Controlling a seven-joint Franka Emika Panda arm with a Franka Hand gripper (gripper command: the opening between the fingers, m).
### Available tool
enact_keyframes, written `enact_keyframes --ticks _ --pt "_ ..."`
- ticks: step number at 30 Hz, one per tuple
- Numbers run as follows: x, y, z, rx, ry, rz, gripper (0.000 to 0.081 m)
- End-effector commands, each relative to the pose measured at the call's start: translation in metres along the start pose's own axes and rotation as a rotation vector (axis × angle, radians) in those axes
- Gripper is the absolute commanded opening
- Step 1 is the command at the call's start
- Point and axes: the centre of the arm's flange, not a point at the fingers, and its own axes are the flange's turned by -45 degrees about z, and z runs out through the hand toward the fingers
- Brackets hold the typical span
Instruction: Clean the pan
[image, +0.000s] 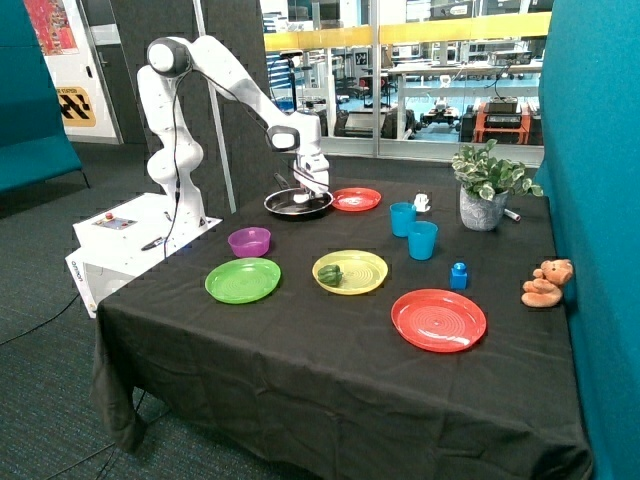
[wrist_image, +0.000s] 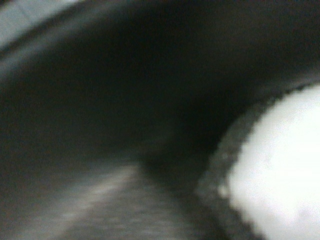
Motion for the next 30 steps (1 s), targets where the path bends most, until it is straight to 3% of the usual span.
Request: enact_keyframes --ticks 1,16,30 --pt "-0.003 0.031 0.0 -0.001 -0.0036 0.052 0.0" --pt "-0.039 0.077 0.002 -0.0012 -0.0036 0.141 0.0" --pt "-0.079 0.052 0.012 -0.0012 -0.0036 0.132 0.0"
